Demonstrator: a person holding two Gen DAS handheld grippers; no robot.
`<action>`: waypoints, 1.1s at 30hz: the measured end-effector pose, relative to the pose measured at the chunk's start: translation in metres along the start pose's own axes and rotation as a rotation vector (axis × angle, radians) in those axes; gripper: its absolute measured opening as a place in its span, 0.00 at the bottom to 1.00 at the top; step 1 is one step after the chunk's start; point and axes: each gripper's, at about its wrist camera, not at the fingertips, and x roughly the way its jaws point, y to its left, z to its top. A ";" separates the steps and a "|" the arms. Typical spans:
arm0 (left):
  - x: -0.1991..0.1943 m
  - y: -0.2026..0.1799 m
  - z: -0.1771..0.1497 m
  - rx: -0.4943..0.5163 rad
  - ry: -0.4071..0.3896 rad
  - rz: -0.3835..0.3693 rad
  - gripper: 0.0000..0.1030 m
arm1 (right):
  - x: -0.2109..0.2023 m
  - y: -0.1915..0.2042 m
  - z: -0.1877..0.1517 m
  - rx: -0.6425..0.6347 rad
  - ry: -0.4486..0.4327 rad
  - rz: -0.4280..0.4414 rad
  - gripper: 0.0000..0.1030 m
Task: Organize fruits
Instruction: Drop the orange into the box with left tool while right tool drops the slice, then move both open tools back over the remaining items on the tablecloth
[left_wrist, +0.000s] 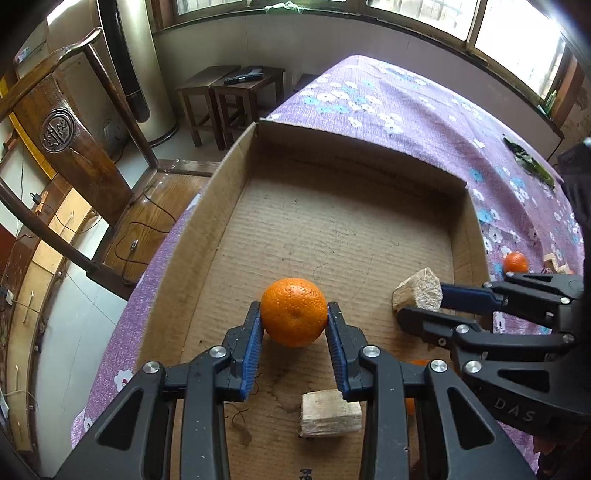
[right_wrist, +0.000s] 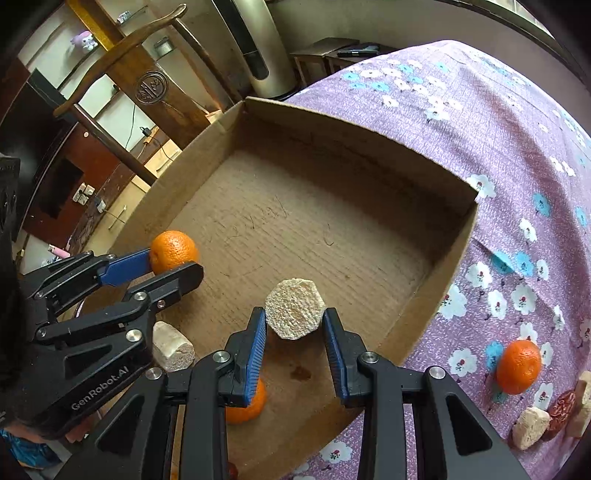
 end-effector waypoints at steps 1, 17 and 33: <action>0.003 -0.001 0.000 0.008 0.008 0.008 0.32 | 0.000 0.000 0.000 0.009 0.004 0.003 0.34; -0.033 -0.008 0.001 0.032 -0.093 0.063 0.80 | -0.083 -0.024 -0.036 0.103 -0.151 0.028 0.57; -0.077 -0.086 -0.017 0.128 -0.141 -0.078 0.87 | -0.132 -0.069 -0.111 0.207 -0.174 -0.066 0.61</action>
